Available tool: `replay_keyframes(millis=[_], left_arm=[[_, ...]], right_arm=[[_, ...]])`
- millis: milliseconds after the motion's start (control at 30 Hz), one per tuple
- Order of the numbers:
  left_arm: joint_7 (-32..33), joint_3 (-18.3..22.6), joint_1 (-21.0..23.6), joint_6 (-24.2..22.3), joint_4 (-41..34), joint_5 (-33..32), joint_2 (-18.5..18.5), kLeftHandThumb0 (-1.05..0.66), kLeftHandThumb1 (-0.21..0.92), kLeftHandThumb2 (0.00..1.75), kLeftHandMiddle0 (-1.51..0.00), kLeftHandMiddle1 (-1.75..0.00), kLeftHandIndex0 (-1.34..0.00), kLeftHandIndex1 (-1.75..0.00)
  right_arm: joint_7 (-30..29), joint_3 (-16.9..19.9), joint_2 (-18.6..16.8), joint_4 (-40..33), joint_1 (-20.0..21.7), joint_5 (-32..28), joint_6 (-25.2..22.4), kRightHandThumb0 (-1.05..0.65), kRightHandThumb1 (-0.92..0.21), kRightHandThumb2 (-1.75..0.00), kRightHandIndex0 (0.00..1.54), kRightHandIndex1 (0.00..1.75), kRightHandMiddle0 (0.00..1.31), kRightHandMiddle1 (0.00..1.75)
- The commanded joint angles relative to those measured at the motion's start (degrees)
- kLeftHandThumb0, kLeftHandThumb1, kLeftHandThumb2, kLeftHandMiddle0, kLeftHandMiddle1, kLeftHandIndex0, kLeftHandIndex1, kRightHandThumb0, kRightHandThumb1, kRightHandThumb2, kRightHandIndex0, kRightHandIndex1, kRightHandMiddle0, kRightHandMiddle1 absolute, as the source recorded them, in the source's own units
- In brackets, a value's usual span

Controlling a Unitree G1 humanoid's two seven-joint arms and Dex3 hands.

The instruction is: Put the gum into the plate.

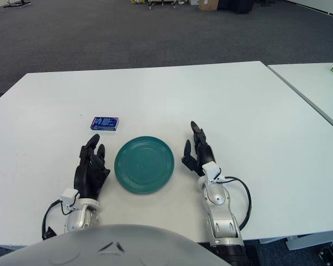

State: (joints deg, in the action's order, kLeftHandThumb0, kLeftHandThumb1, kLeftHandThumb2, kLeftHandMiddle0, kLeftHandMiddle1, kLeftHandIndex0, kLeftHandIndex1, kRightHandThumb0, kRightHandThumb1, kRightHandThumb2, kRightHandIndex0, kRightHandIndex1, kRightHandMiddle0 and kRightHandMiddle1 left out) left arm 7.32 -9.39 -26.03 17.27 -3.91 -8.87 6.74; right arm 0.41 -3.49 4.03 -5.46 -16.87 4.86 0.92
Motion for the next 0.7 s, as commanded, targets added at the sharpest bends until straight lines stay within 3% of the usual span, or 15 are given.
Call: replay_keyframes(millis=[0,267,400,533,667], left_arm=[[-0.06,4.15,7.98,-2.69,0.88,-1.48,0.04,-0.93,0.92,0.97,-0.29,-0.02,0.00,-0.79],[1.51,7.69,18.22,-7.68,1.04,5.18,-3.90,-0.92,0.92,0.93,-0.35,-0.03,-0.03,-0.88],[2.67,7.42,25.70,-12.34,2.28,18.57,-12.08,-0.90,0.92,0.93,-0.31,-0.01,-0.01,-0.81],[3.59,3.82,30.48,-12.54,7.77,34.67,-22.01,-0.94,0.92,0.89,-0.24,0.00,0.00,-0.71],[1.91,0.47,35.19,-12.57,13.18,41.72,-27.05,-0.98,0.92,0.83,-0.21,0.00,0.00,-0.67]], right_arm=[[0.20,-0.23,-0.26,2.42,-1.26,0.04,-2.62,-0.76,-0.92,-1.09,0.09,0.01,0.00,0.22],[0.06,-0.35,-0.40,2.24,-1.57,0.04,-2.43,-0.75,-0.92,-1.09,0.10,0.01,0.00,0.23],[-0.05,-0.29,-0.55,1.88,-1.81,-0.05,-2.64,-0.75,-0.92,-1.08,0.10,0.01,0.00,0.23],[-0.05,-0.22,-0.40,1.67,-2.08,0.01,-2.64,-0.75,-0.92,-1.08,0.09,0.00,0.00,0.24],[0.03,-0.21,-0.18,1.49,-2.35,0.14,-2.54,-0.76,-0.92,-1.08,0.09,0.00,0.00,0.24]])
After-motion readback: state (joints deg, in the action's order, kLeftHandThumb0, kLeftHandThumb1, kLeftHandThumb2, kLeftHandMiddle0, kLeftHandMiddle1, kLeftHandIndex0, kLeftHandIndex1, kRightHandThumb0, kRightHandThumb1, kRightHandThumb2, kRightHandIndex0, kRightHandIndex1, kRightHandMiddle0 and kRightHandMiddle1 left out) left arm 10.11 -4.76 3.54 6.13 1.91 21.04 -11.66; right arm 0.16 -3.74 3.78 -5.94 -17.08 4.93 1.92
